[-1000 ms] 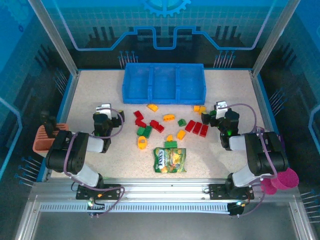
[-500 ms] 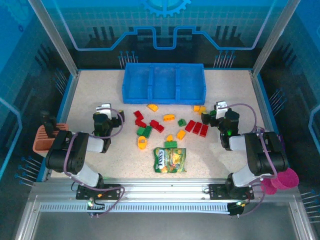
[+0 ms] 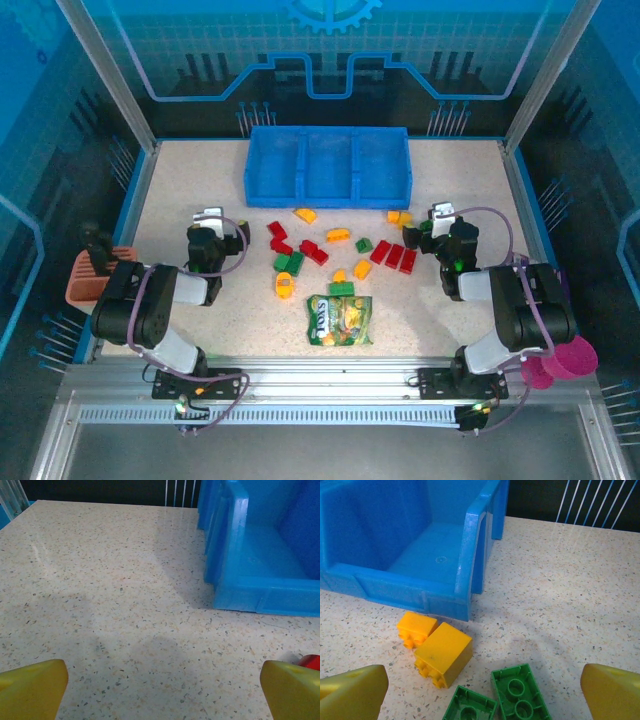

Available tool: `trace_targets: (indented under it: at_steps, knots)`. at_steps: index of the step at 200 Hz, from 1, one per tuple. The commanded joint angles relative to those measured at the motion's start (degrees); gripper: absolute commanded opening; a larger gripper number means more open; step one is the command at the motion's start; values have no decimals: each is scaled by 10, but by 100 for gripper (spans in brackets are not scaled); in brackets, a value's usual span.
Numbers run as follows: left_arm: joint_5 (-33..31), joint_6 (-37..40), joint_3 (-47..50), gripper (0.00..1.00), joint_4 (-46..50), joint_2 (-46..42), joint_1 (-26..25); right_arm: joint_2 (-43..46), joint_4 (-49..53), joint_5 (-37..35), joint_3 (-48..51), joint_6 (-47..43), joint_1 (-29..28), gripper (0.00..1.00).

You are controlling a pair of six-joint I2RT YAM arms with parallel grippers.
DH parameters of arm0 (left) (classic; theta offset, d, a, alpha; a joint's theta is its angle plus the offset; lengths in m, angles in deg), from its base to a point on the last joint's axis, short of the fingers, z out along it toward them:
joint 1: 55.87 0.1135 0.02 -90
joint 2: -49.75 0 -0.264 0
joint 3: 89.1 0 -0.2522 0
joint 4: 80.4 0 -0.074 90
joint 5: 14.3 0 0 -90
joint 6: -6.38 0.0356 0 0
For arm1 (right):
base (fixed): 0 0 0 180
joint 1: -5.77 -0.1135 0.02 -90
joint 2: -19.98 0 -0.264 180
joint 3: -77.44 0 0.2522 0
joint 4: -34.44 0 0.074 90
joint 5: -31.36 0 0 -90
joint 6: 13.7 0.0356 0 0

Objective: Sort the legos into containers by color
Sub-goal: Pick up the lego from the middle-right of the table.

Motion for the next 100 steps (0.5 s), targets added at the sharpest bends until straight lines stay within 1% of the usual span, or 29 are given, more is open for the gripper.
trace_targets:
  at_steps: [1,12,27,34,44,55,60,77,89,100]
  knots:
    - [19,12,-8,99,0,-10,4,6,8,-23,-7,12,1,100]
    - [26,11,-10,99,2,-10,7,25,53,-23,-24,25,9,100]
    - [64,28,-4,99,6,-27,7,71,185,-40,-77,33,14,100]
    - [55,28,-9,99,35,-51,4,90,248,-50,-108,39,14,100]
    - [-3,17,-32,100,119,-99,-2,110,334,-58,-156,46,14,100]
    - [-69,-18,-89,100,275,-160,-5,120,424,-44,-204,48,14,100]
    - [-84,-29,-116,99,328,-178,-5,119,459,-38,-226,50,14,100]
    - [-68,-25,-193,99,452,-213,-6,87,592,-22,-318,72,16,100]
    - [-47,-30,-253,99,541,-220,-6,57,659,-18,-369,87,16,100]
    - [-29,-41,-304,99,616,-214,-6,26,716,11,-407,82,15,100]
